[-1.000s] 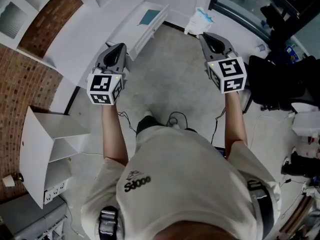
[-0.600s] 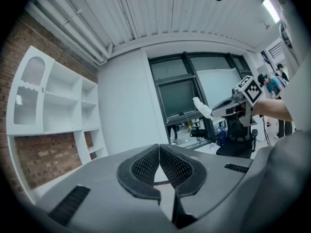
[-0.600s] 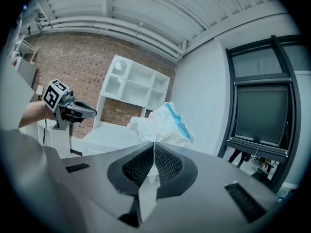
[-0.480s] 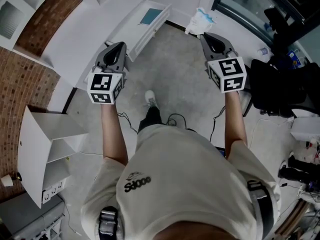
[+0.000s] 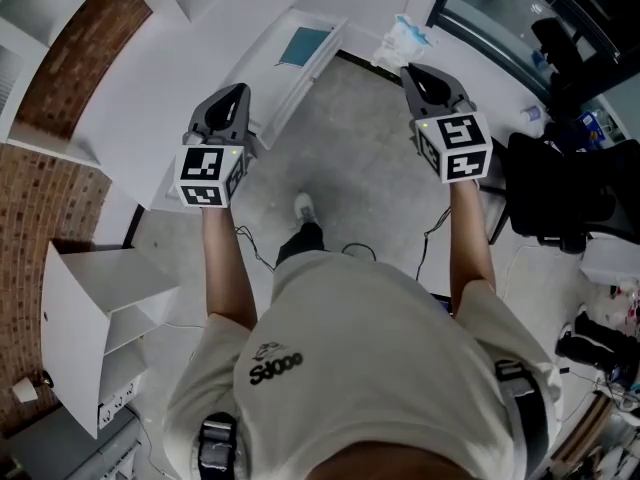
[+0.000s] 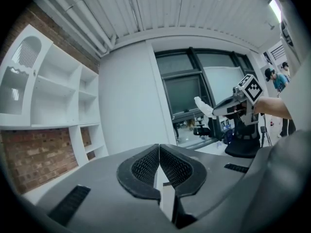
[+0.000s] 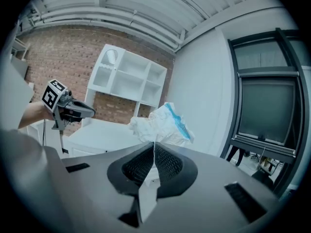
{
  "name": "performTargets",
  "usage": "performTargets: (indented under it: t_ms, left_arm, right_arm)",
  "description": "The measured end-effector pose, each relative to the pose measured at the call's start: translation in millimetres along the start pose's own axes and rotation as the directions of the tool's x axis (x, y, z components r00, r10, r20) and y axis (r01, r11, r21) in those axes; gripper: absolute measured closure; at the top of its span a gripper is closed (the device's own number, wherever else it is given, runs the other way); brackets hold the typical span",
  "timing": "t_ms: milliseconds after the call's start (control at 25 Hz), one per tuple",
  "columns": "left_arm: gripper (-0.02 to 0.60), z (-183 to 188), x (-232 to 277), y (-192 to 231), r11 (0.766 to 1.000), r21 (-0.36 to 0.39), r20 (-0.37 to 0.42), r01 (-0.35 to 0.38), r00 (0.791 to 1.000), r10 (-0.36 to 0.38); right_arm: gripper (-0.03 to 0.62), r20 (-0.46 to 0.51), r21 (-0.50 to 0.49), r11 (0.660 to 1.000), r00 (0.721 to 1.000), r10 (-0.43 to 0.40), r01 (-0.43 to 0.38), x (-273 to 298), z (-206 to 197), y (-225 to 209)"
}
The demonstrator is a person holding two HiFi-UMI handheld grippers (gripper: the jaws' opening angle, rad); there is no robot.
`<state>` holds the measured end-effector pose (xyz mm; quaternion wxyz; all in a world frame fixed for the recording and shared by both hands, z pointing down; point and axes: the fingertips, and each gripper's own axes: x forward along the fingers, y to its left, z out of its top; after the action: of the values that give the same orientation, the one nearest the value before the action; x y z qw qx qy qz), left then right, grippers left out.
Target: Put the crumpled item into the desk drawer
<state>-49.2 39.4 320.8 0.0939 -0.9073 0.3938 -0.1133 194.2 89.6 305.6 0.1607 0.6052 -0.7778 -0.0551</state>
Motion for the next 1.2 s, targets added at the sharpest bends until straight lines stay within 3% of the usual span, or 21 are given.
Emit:
performTargets:
  t_ms: [680, 1200]
  left_arm:
    - [0.563, -23.3, 124.6, 154.3, 0.998, -0.015, -0.002, 0.056, 0.998, -0.056]
    - [0.563, -72.2, 180.8, 225.0, 0.993, -0.051, -0.040, 0.106, 0.993, -0.108]
  right_arm:
    - [0.585, -0.073, -0.017, 1.000, 0.997, -0.012, 0.010, 190.3, 27.8, -8.5]
    - [0.585, -0.162, 0.000, 1.000, 0.987, -0.005, 0.005, 287.1, 12.1, 10.2]
